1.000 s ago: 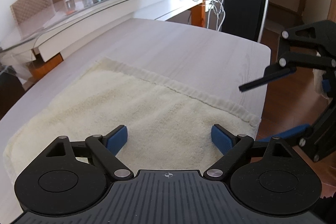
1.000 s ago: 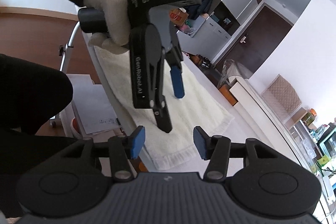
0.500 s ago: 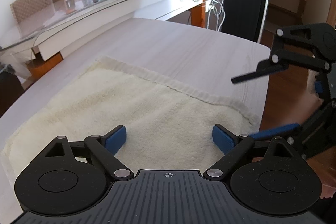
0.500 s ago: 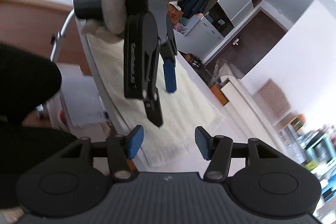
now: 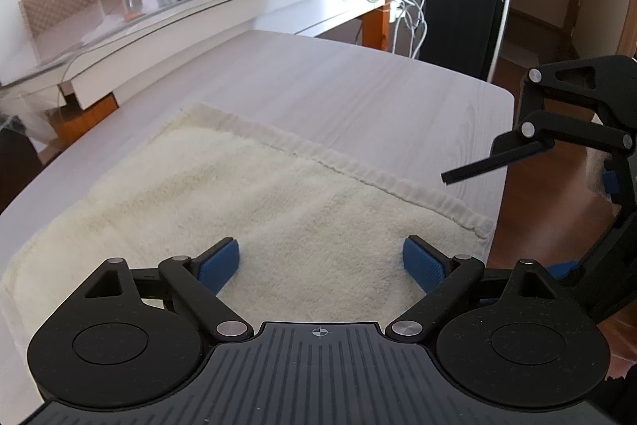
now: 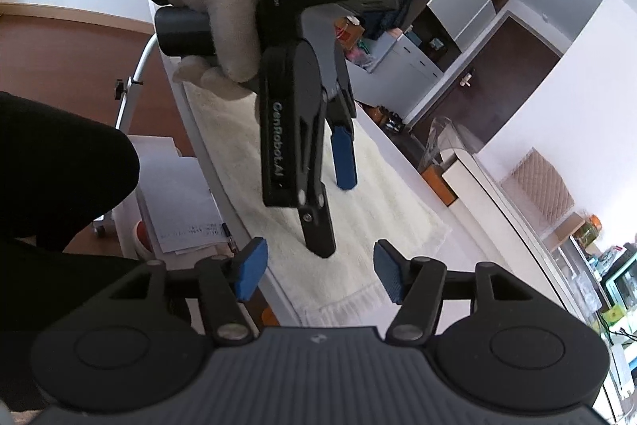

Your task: Fold towel

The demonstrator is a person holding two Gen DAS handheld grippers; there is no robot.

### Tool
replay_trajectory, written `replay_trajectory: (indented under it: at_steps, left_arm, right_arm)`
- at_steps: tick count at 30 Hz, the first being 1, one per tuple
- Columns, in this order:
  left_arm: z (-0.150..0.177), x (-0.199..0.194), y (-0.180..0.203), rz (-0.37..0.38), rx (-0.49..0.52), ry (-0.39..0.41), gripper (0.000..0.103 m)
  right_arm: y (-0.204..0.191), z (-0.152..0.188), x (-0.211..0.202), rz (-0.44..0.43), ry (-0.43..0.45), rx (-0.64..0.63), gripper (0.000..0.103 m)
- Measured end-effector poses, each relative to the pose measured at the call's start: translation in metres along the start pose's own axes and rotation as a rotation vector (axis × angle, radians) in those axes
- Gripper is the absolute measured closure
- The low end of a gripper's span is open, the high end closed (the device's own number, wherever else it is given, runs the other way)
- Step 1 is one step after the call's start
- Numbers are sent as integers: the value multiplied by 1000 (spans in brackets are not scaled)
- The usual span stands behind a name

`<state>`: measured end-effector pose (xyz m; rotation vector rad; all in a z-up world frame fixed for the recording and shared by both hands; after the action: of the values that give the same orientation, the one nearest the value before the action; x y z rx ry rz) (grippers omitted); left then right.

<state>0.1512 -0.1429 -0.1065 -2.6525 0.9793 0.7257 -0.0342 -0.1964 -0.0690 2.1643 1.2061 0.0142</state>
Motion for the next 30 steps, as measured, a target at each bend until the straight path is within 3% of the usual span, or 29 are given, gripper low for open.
replay_trajectory:
  at_steps: [12, 30]
  left_arm:
    - [-2, -4, 13, 26, 52, 2, 17]
    - [-6, -2, 31, 87, 76, 14, 18]
  right_arm:
    - [-8, 23, -11, -26, -102, -89, 41]
    - [-2, 15, -22, 19, -79, -124, 45]
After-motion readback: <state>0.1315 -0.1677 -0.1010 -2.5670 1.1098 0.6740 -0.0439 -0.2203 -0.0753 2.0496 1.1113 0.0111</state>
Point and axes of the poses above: each gripper's, at about its wrist camera, not at the fingertips, and x roughly the way its jaws point, y to its right, z to its underside, the point moved 10 cm from there along x, roughly the way its jaws point, and after that the axes turned 15 degrees about y, right-handed, at the moved point
